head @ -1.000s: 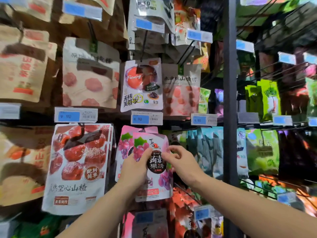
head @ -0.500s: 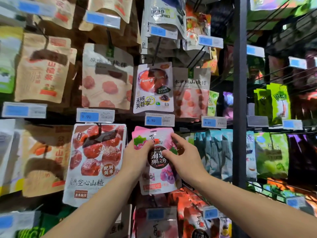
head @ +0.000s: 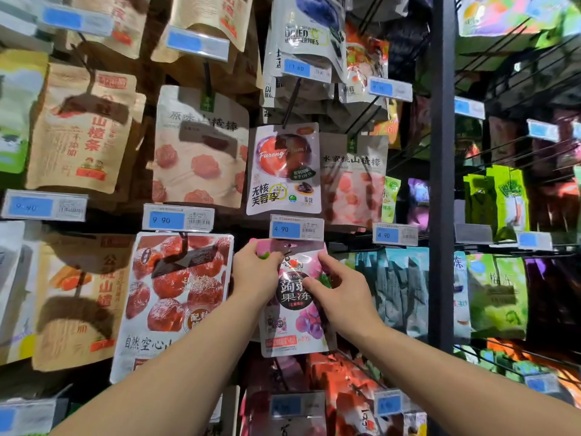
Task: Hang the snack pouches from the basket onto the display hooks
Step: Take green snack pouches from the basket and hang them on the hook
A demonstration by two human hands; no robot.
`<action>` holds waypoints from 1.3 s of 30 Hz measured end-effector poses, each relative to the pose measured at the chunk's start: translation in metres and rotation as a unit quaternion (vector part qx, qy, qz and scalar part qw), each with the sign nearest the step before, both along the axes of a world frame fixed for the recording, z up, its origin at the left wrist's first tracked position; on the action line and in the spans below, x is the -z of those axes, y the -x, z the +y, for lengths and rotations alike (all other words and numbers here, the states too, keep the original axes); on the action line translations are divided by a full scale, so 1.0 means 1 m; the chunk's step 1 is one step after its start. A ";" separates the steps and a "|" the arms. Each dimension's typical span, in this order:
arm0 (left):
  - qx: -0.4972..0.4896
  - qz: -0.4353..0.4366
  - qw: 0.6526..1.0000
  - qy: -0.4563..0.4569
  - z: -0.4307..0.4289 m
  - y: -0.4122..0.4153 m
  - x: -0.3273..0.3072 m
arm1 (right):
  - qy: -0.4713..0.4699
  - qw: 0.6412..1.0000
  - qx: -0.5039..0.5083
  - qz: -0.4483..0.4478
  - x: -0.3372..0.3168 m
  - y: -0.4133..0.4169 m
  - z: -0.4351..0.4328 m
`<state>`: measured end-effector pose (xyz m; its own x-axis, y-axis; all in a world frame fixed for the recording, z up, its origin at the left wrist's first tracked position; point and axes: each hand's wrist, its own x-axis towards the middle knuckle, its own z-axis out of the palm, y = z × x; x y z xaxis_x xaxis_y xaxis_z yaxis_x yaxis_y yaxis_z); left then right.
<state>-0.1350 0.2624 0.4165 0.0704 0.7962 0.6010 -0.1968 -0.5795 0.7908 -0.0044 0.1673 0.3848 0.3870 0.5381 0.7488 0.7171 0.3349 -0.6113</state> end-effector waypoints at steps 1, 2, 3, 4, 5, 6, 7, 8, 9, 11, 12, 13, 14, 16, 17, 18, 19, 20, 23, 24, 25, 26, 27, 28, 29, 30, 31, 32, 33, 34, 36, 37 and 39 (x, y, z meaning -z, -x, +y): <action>-0.008 0.006 1.000 -0.001 0.002 -0.001 -0.002 | 0.004 1.000 0.001 0.001 -0.001 0.000 0.001; -0.016 0.014 1.000 -0.003 0.003 -0.001 -0.003 | 0.007 1.000 0.003 0.000 -0.001 -0.001 0.002; -0.021 0.021 1.000 -0.003 0.005 -0.002 -0.003 | 0.009 1.000 0.004 0.000 -0.001 -0.001 0.003; -0.023 0.022 1.000 -0.004 0.008 -0.002 -0.003 | 0.012 1.000 0.006 0.000 -0.001 -0.001 0.004; -0.022 0.019 1.000 -0.002 0.010 -0.003 -0.001 | 0.015 1.000 0.008 -0.001 -0.001 -0.001 0.005; -0.025 0.012 1.000 0.000 0.012 -0.003 0.000 | 0.020 1.000 0.008 -0.004 0.000 -0.001 0.006; -0.034 0.009 0.999 0.001 0.013 -0.003 0.001 | 0.025 1.000 0.006 -0.006 0.000 -0.001 0.006; -0.047 0.010 0.999 -0.002 0.013 -0.003 0.003 | 0.032 0.999 0.004 -0.009 0.001 -0.001 0.007; -0.063 0.017 0.998 -0.008 0.012 -0.002 0.005 | 0.040 0.999 0.003 -0.014 0.003 -0.001 0.008; -0.102 0.047 0.993 -0.035 0.007 -0.002 0.013 | 0.061 0.998 0.004 -0.032 0.008 -0.004 0.009; -0.128 0.071 0.987 -0.059 0.004 -0.002 0.021 | 0.075 0.996 0.003 -0.040 0.012 -0.005 0.009; -0.155 0.099 0.979 -0.087 0.000 -0.002 0.030 | 0.092 0.995 0.000 -0.047 0.016 -0.007 0.010; -0.174 0.131 0.970 -0.112 -0.003 -0.002 0.040 | 0.107 0.993 -0.001 -0.055 0.020 -0.008 0.010; -0.189 0.201 0.952 -0.129 -0.008 -0.004 0.058 | 0.127 0.989 0.009 -0.071 0.027 -0.012 0.013; -0.191 0.228 0.946 -0.127 -0.008 -0.005 0.065 | 0.131 0.989 0.011 -0.073 0.029 -0.014 0.014; -0.195 0.245 0.942 -0.124 -0.009 -0.005 0.071 | 0.131 0.989 0.012 -0.071 0.030 -0.015 0.017; -0.196 0.256 0.939 -0.121 -0.009 -0.006 0.075 | 0.132 0.989 0.013 -0.068 0.032 -0.016 0.020; -0.193 0.262 0.938 -0.117 -0.009 -0.006 0.079 | 0.131 0.989 0.013 -0.065 0.034 -0.016 0.022; -0.165 0.277 0.941 -0.103 -0.004 -0.005 0.090 | 0.137 0.987 0.027 -0.075 0.038 -0.014 0.032; -0.149 0.273 0.945 -0.099 -0.001 -0.005 0.093 | 0.139 0.986 0.029 -0.083 0.040 -0.013 0.035; -0.136 0.264 0.950 -0.096 0.002 -0.005 0.095 | 0.143 0.985 0.033 -0.087 0.041 -0.012 0.038; -0.129 0.257 0.953 -0.094 0.005 -0.006 0.095 | 0.147 0.984 0.036 -0.089 0.042 -0.011 0.042; -0.130 0.253 0.954 -0.093 0.008 -0.007 0.095 | 0.154 0.983 0.044 -0.091 0.042 -0.009 0.044; -0.135 0.252 0.954 -0.092 0.010 -0.008 0.094 | 0.153 0.982 0.054 -0.099 0.043 -0.008 0.048; -0.141 0.253 0.953 -0.089 0.012 -0.009 0.093 | 0.152 0.980 0.067 -0.106 0.044 -0.006 0.050; -0.146 0.256 0.952 -0.083 0.014 -0.011 0.092 | 0.148 0.980 0.072 -0.109 0.045 -0.005 0.052; -0.152 0.260 0.950 -0.078 0.015 -0.013 0.091 | 0.149 0.980 0.075 -0.106 0.045 -0.002 0.053; -0.158 0.264 0.949 -0.074 0.017 -0.015 0.091 | 0.145 0.982 0.072 -0.102 0.046 -0.001 0.054; -0.165 0.264 0.948 -0.072 0.018 -0.018 0.092 | 0.143 0.982 0.072 -0.096 0.046 0.000 0.053; -0.168 0.261 0.948 -0.073 0.019 -0.019 0.092 | 0.136 0.984 0.074 -0.088 0.046 0.000 0.052; -0.155 0.254 0.952 -0.068 0.020 -0.021 0.093 | 0.126 0.986 0.086 -0.072 0.045 -0.002 0.050; -0.144 0.254 0.954 -0.063 0.020 -0.022 0.095 | 0.127 0.986 0.091 -0.063 0.045 -0.002 0.047; -0.131 0.256 0.956 -0.055 0.019 -0.022 0.097 | 0.142 0.985 0.088 -0.040 0.043 0.001 0.042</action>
